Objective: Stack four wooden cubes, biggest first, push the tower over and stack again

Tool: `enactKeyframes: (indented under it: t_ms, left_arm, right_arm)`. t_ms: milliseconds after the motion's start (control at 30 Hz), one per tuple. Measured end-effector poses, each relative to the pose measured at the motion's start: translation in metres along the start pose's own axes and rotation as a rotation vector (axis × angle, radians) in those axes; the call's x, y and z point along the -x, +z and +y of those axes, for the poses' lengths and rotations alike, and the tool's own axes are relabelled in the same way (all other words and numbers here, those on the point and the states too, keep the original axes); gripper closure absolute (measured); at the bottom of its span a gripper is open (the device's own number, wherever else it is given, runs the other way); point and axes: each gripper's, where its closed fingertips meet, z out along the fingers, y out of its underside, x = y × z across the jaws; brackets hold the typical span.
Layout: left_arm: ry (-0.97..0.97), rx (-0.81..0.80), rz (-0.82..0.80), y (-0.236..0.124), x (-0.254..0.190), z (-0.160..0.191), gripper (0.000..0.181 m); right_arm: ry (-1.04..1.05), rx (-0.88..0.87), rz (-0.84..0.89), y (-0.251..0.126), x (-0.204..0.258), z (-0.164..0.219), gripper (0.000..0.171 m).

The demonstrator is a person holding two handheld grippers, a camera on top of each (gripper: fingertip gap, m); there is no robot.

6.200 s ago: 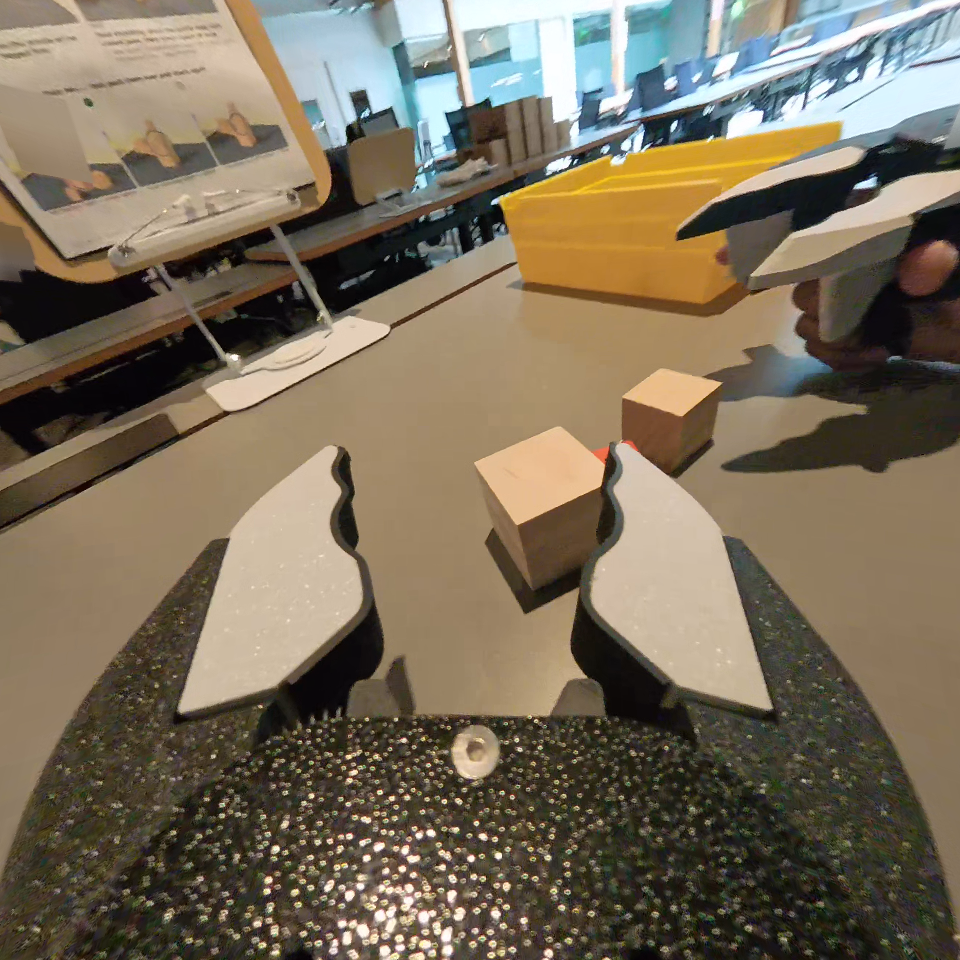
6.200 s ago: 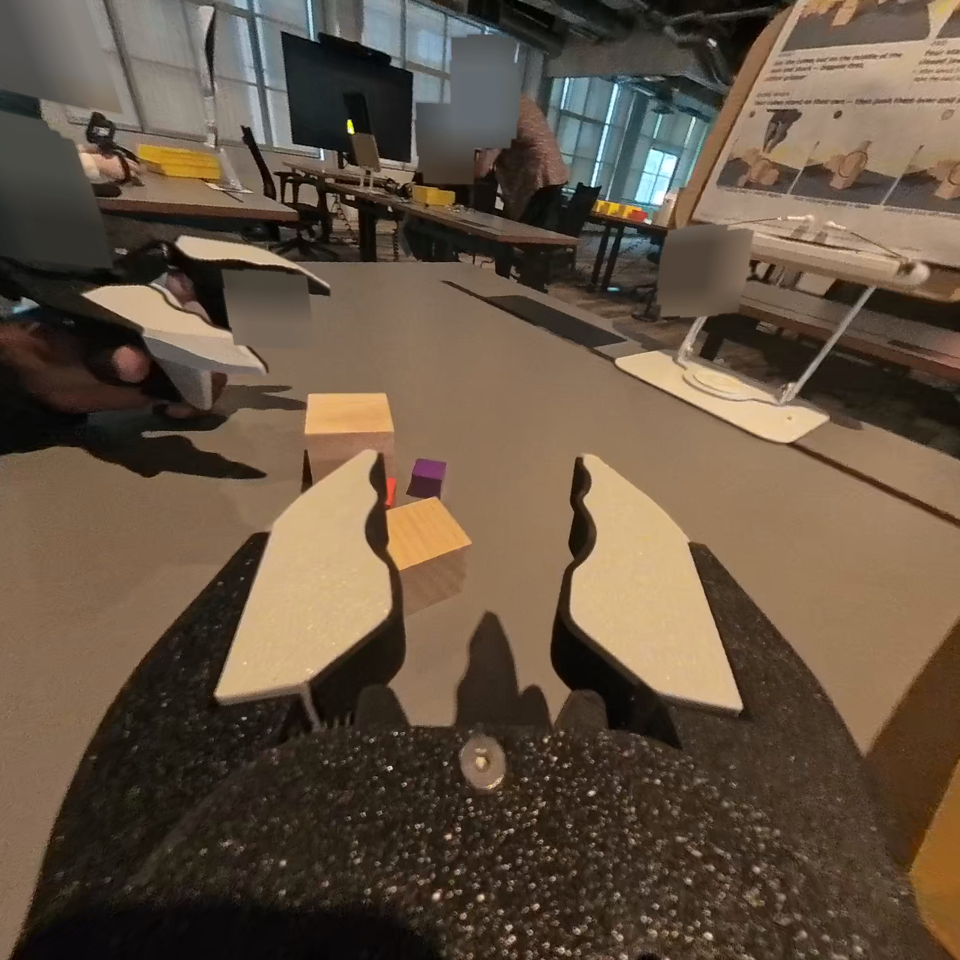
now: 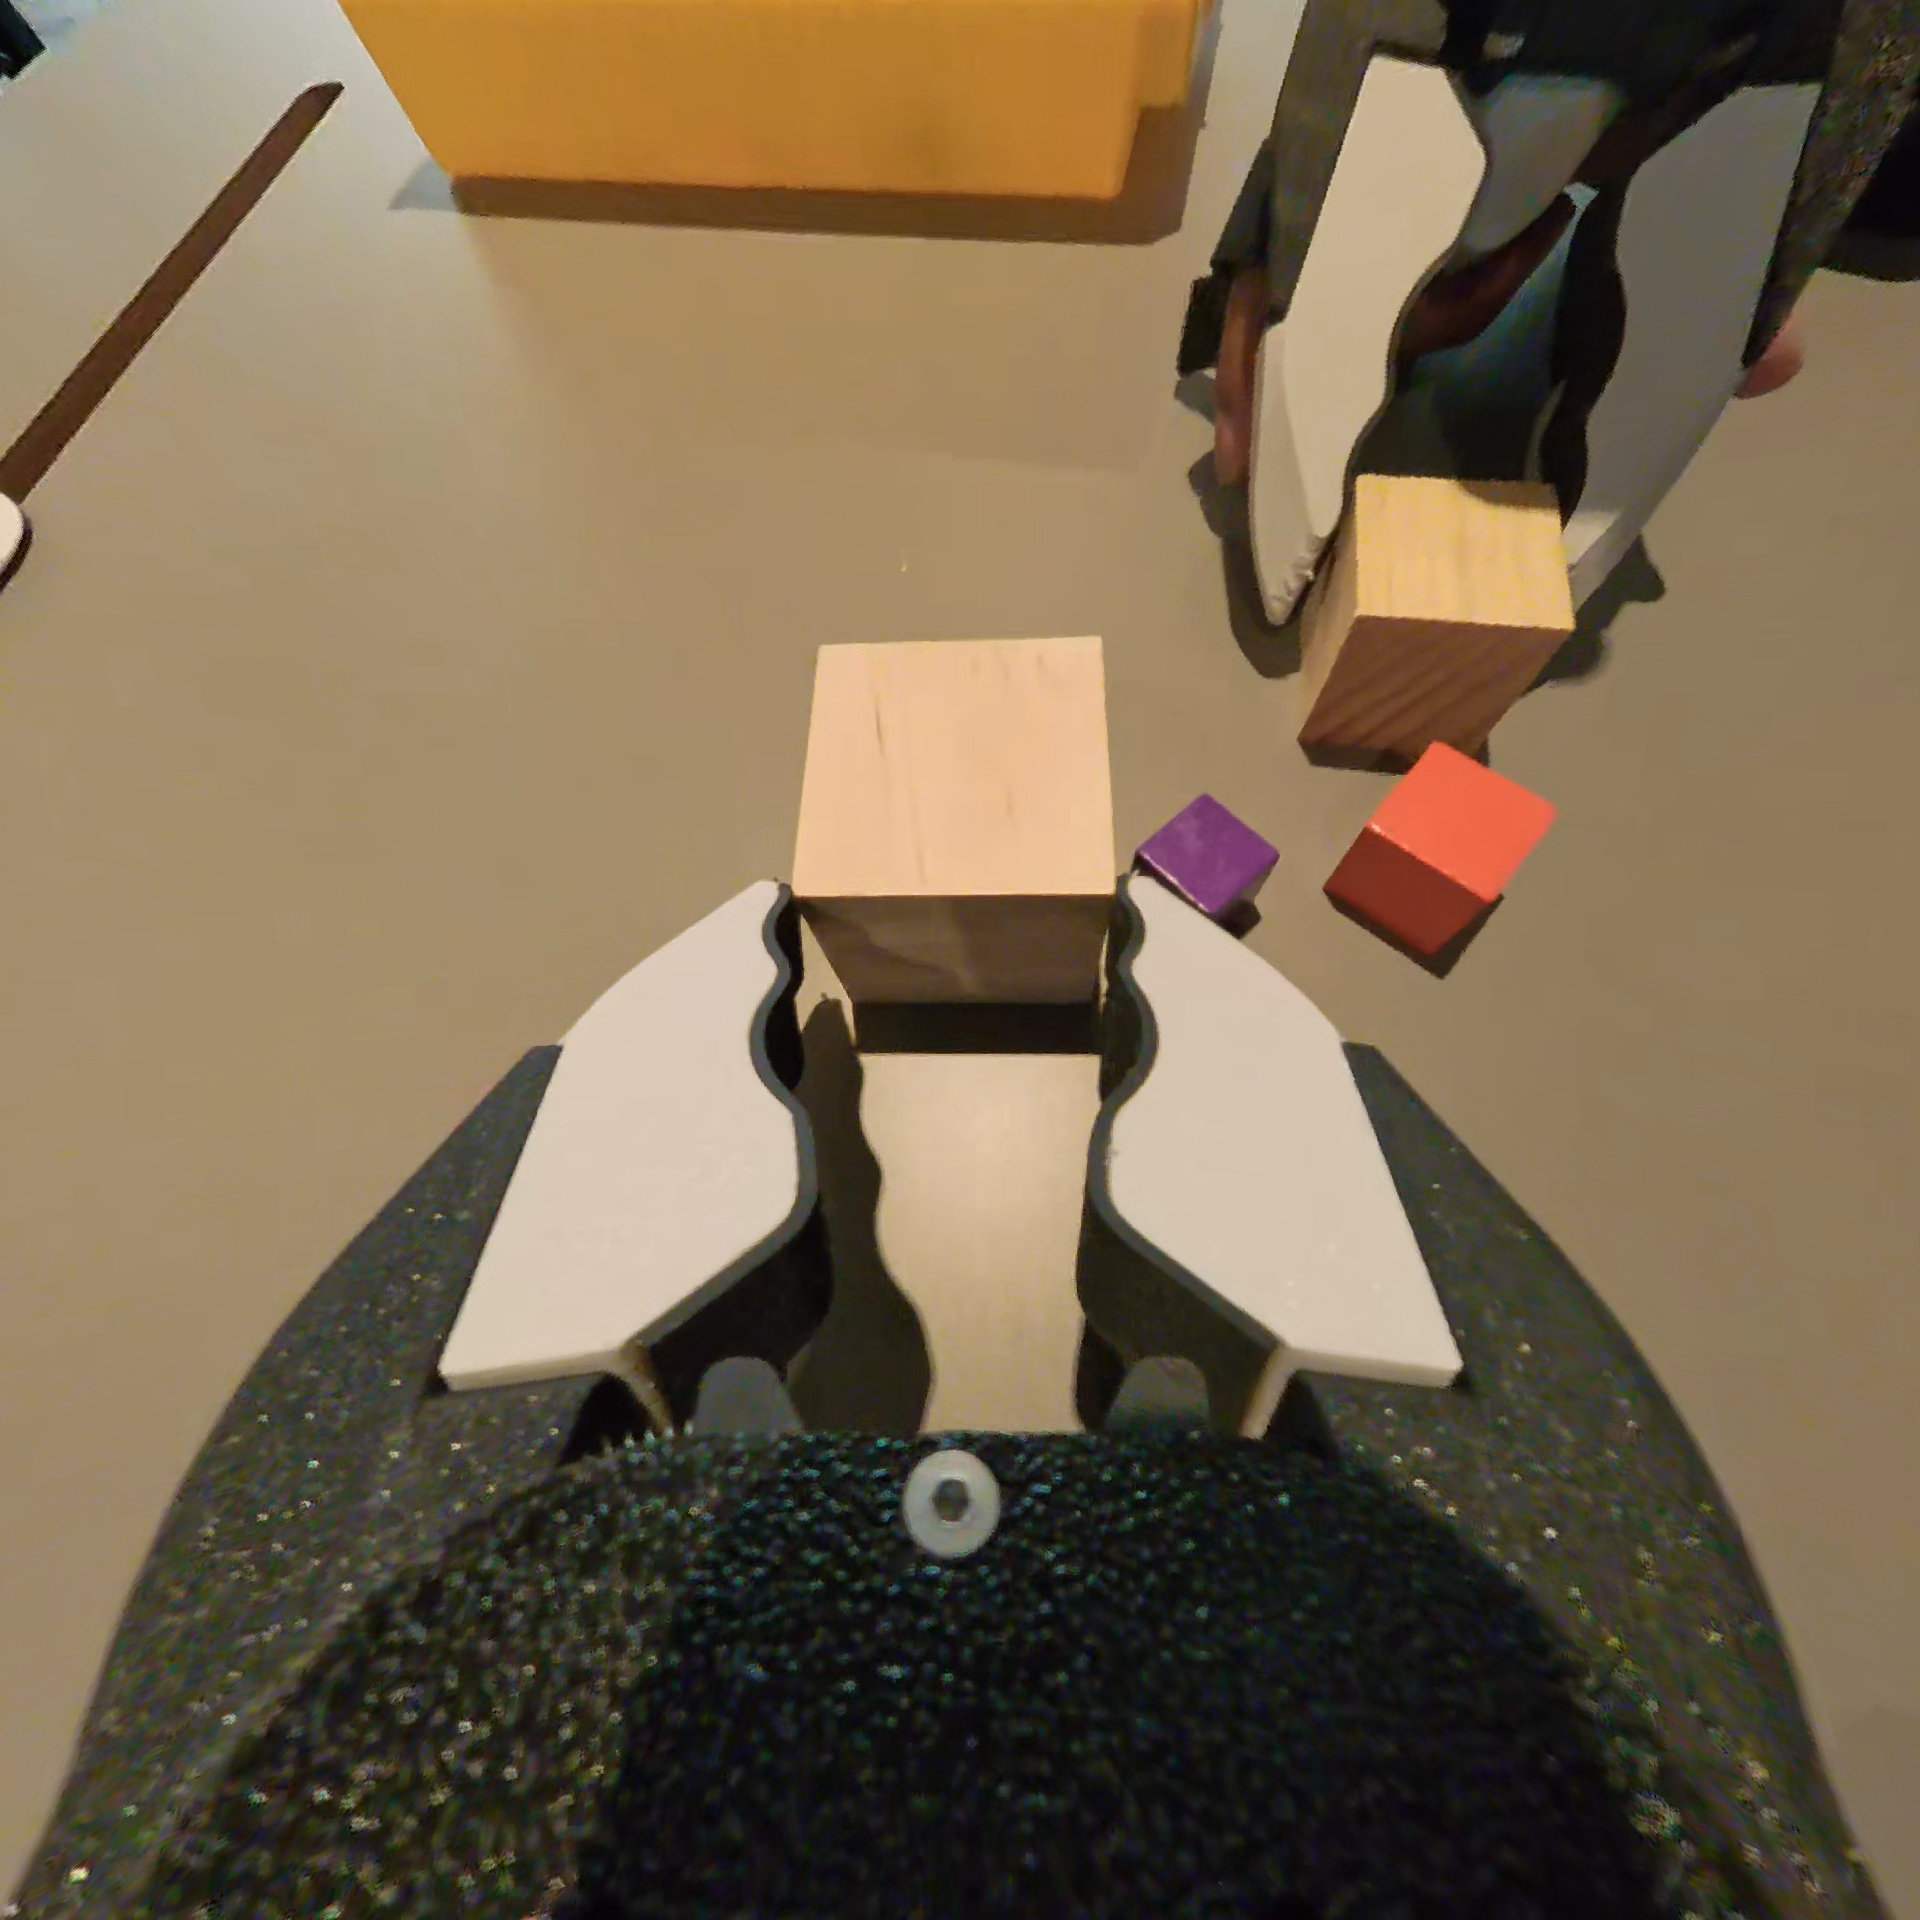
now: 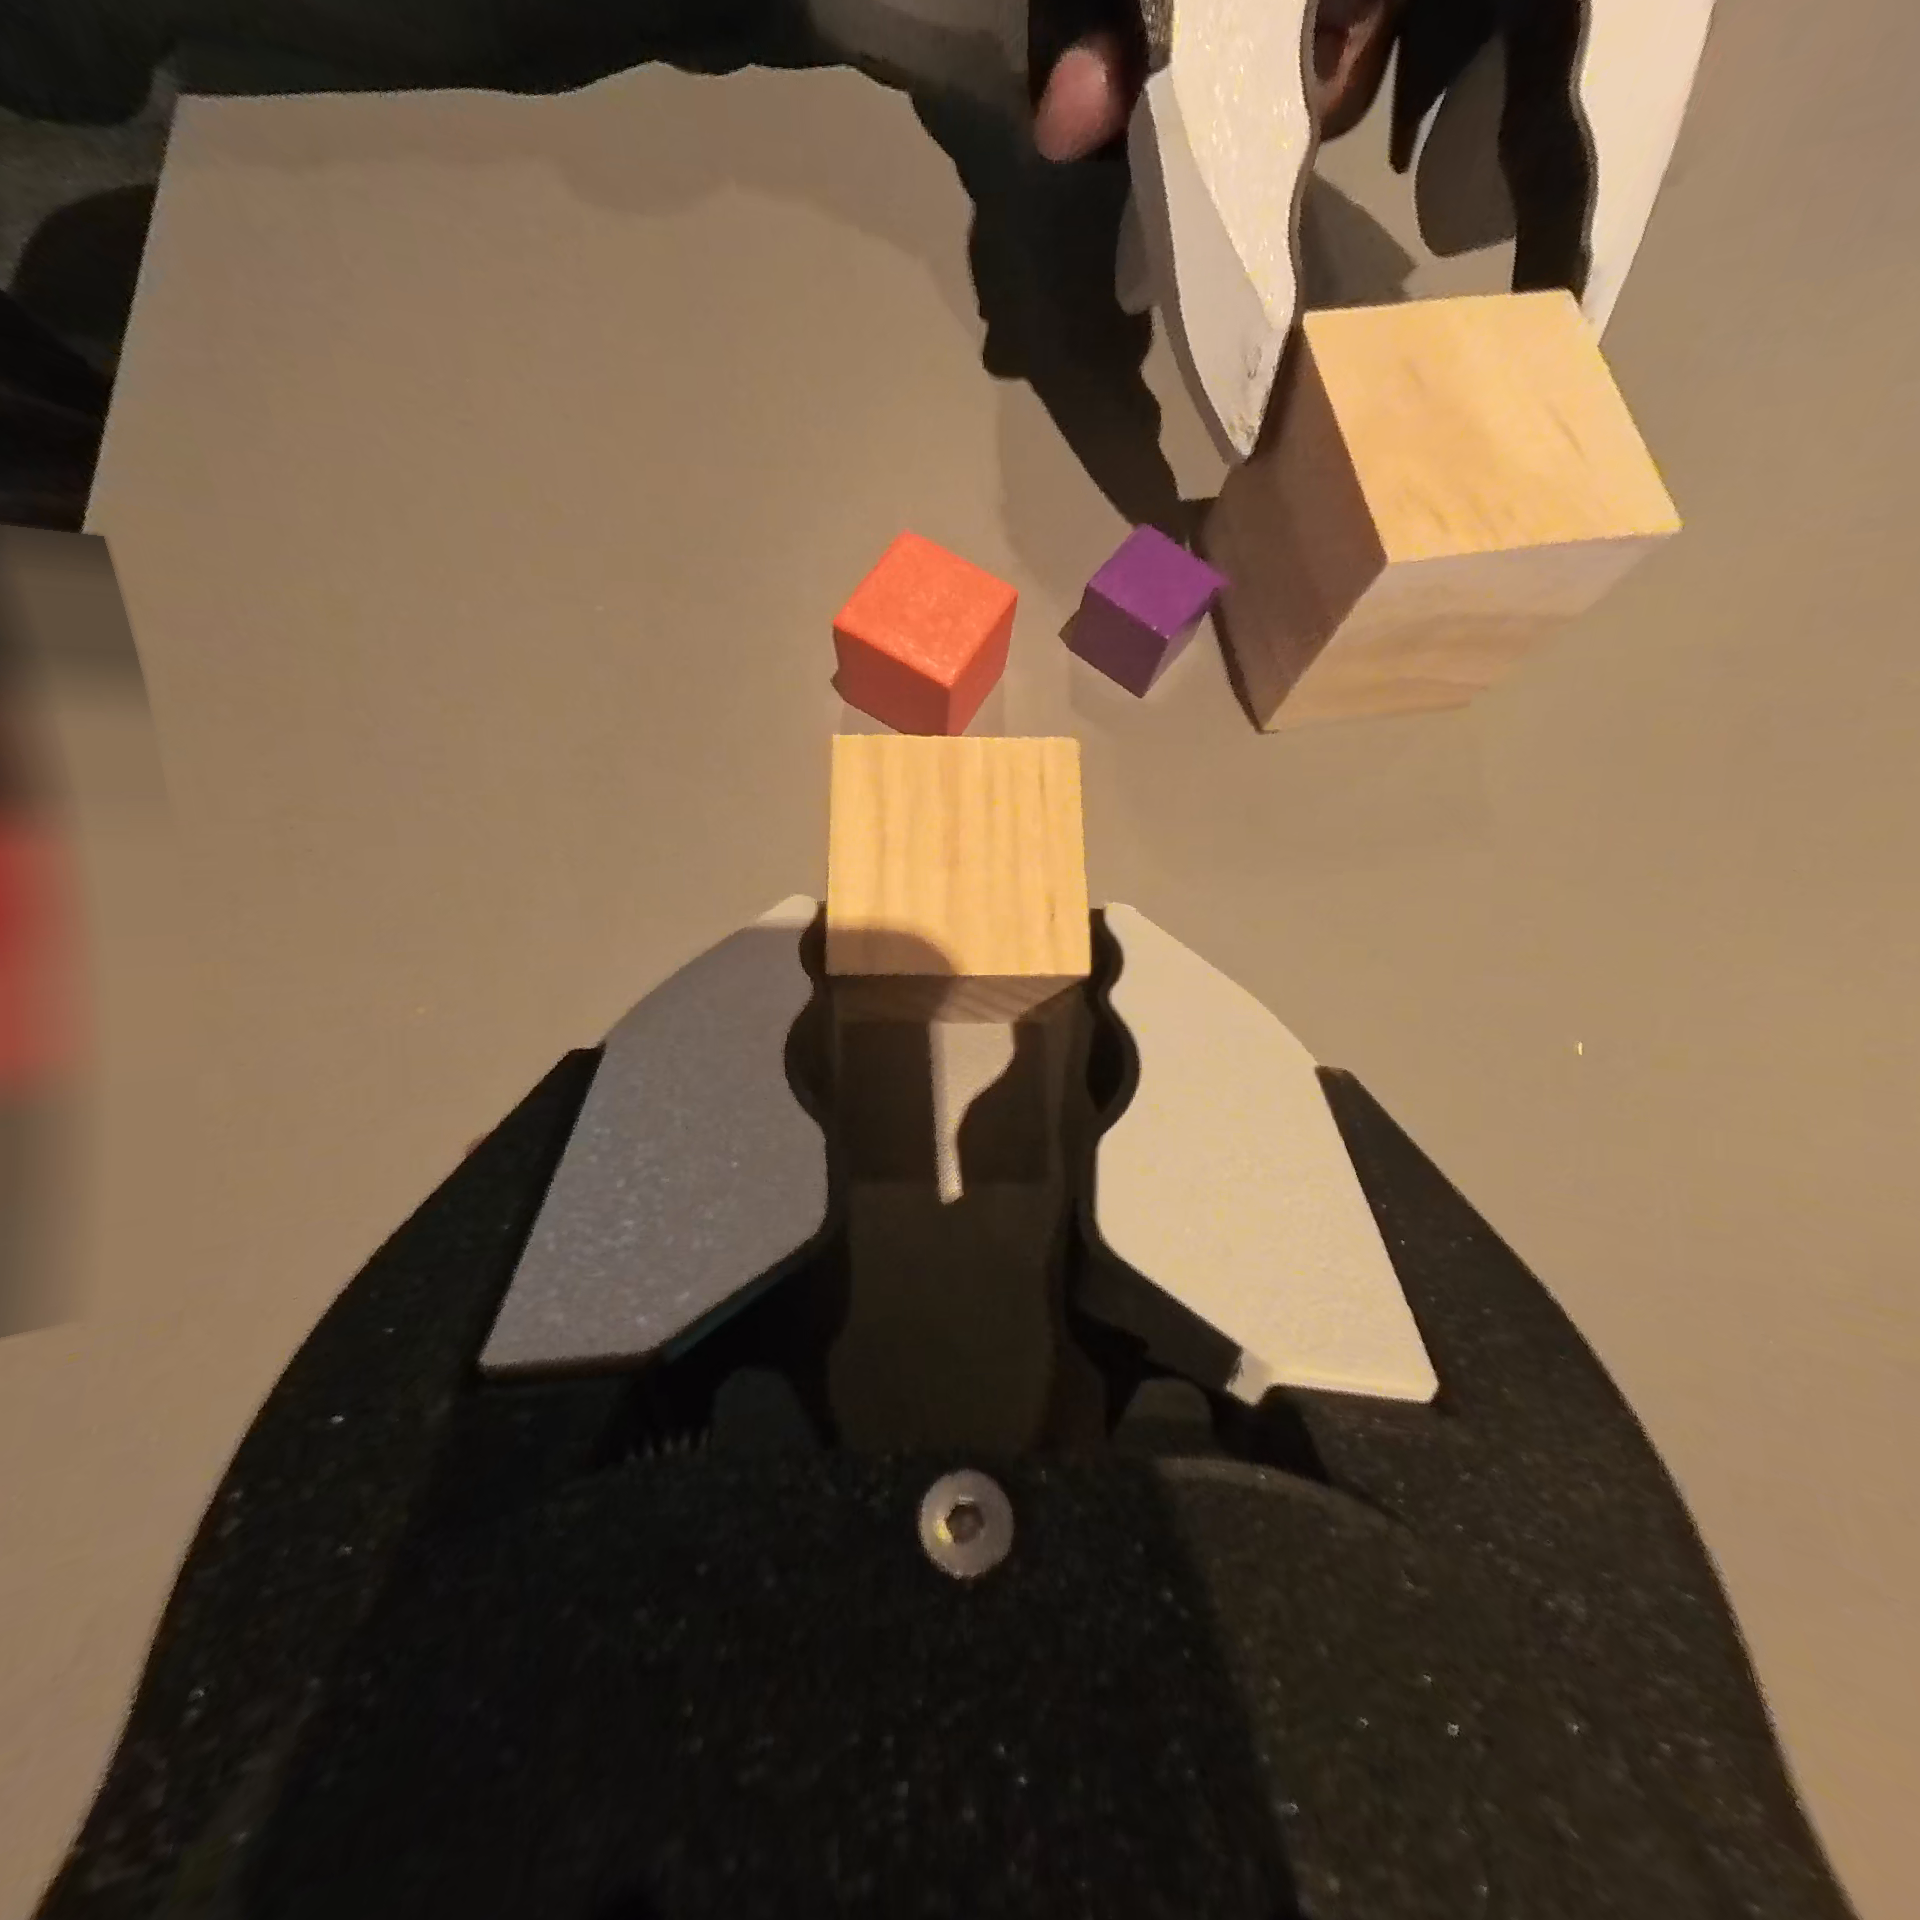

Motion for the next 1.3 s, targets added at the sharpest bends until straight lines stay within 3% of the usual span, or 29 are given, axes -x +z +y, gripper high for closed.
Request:
enactKeyframes:
  t_ms: [500, 600, 700, 867, 967, 1100, 1300]
  left_arm:
    - [0.048, -0.010, 0.068, 0.012, 0.001, -0.008, 0.125]
    - [0.066, -0.057, 0.053, 0.007, 0.000, -0.013, 0.115]
    - [0.044, -0.165, 0.044, -0.004, 0.001, -0.025, 0.108]
    - [-0.006, -0.323, 0.026, -0.025, 0.006, -0.039, 0.111]
    - [-0.022, -0.353, -0.009, -0.033, 0.011, -0.038, 0.114]
    - [-0.015, -0.363, -0.054, -0.041, 0.013, -0.034, 0.118]
    - [-0.033, -0.338, -0.049, -0.040, 0.016, -0.031, 0.121]
  right_arm:
    - [0.032, -0.009, -0.025, -0.001, -0.001, 0.000, 0.125]
    - [0.050, -0.055, -0.032, -0.006, -0.003, -0.005, 0.126]
    - [0.052, -0.129, -0.027, -0.017, -0.011, -0.019, 0.126]
    - [-0.034, -0.243, -0.005, -0.042, -0.039, -0.081, 0.126]
    - [-0.063, -0.182, -0.035, -0.029, -0.061, -0.099, 0.126]
    - [-0.095, -0.056, -0.050, 0.001, -0.080, -0.090, 0.126]
    - [-0.080, -0.089, -0.030, 0.001, -0.088, -0.092, 0.126]
